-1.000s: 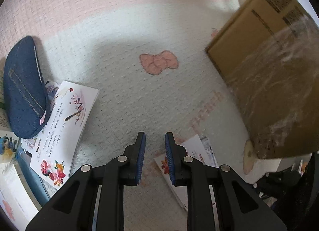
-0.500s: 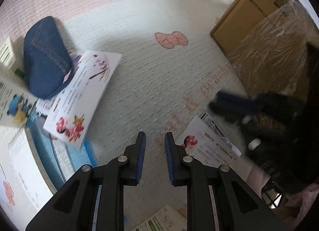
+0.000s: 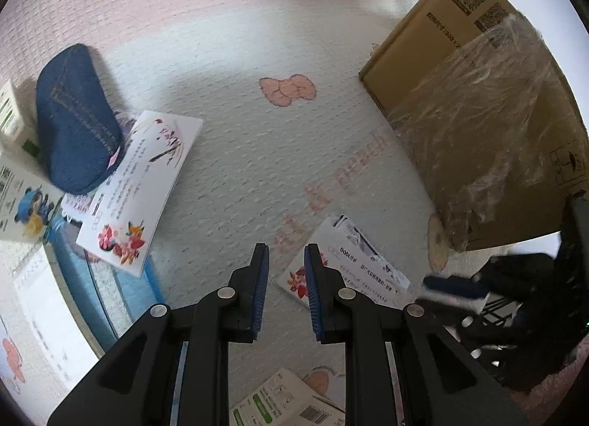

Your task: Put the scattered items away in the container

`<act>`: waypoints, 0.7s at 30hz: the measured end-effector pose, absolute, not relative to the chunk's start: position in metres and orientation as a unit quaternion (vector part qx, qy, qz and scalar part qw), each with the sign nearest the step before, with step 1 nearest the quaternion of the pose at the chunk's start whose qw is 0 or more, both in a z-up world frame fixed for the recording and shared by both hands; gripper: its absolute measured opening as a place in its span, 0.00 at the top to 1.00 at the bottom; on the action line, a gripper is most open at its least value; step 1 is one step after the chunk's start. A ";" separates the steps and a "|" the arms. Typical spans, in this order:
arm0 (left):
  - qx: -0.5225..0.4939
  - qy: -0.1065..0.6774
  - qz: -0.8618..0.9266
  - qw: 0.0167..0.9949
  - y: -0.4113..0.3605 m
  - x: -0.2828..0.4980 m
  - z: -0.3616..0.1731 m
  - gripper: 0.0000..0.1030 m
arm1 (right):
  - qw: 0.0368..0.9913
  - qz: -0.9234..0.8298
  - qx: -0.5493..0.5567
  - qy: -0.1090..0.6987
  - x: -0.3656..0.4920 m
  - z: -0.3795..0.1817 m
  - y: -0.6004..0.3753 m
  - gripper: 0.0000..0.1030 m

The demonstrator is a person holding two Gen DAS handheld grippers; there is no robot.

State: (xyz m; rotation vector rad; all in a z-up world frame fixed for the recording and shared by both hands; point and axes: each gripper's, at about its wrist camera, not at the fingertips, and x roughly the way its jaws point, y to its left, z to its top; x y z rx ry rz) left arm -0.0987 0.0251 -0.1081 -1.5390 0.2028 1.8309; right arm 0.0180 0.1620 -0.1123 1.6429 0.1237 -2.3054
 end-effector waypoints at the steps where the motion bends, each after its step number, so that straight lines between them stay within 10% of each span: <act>1: -0.597 0.075 0.714 0.357 0.025 -0.096 -0.108 0.79 | 0.152 -0.793 0.589 0.045 0.019 -0.120 0.163 0.88; 21: -0.622 0.057 0.699 0.347 0.021 -0.090 -0.137 0.80 | 0.146 -0.807 0.572 0.006 -0.021 -0.142 0.156 0.88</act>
